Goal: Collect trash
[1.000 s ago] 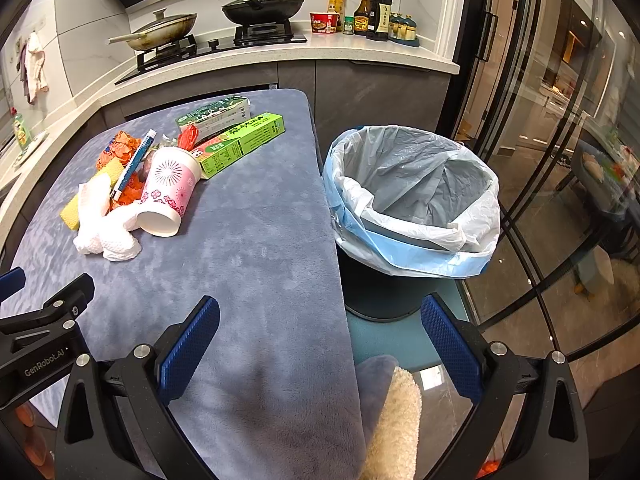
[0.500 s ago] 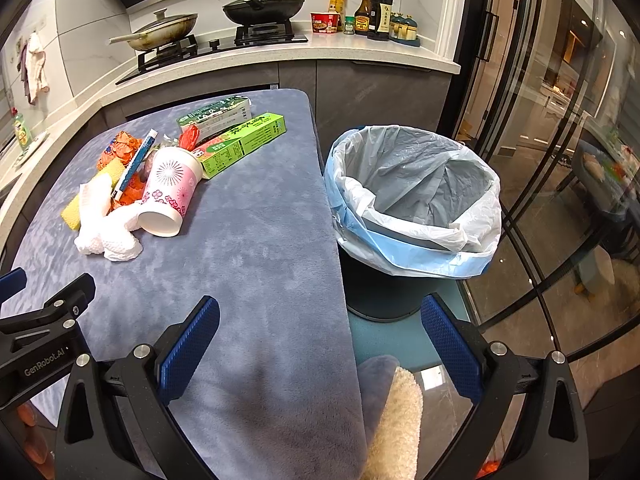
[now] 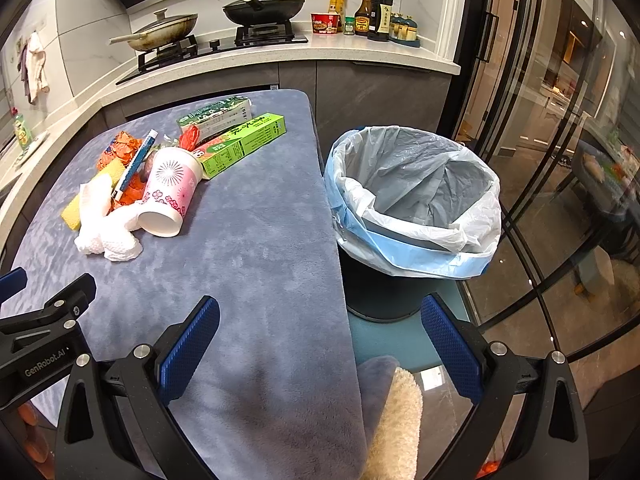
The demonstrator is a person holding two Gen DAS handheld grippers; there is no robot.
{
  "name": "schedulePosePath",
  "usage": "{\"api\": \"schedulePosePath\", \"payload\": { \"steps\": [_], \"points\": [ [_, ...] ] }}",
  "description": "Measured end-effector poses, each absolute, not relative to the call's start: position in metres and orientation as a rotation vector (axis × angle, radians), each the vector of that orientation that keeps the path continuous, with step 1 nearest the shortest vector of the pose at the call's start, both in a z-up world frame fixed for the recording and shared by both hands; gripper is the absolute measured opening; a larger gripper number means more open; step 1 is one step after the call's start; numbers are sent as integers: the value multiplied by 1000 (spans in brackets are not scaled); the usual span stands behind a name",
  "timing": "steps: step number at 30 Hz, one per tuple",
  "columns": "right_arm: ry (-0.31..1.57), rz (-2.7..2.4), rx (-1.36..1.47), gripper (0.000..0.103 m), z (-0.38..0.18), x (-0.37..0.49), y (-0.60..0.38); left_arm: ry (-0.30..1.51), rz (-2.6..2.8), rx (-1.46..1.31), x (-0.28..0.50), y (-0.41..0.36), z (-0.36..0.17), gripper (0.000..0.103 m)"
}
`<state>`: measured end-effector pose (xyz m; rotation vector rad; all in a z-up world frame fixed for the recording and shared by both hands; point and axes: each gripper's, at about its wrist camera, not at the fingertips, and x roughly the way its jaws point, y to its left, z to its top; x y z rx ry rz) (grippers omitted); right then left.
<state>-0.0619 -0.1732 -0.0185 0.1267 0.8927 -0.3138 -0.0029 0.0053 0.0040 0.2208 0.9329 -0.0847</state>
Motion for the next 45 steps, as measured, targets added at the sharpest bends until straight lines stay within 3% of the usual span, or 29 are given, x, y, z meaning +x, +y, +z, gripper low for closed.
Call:
{"api": "schedulePosePath", "payload": {
  "steps": [22,45],
  "points": [
    [897,-311,124,96,-21,-60,-171,950,-75,169,3,13,0,96],
    [907,-189,74,96,-31,-4,-123,951,-23,15,76,101,-22,96]
  ]
}}
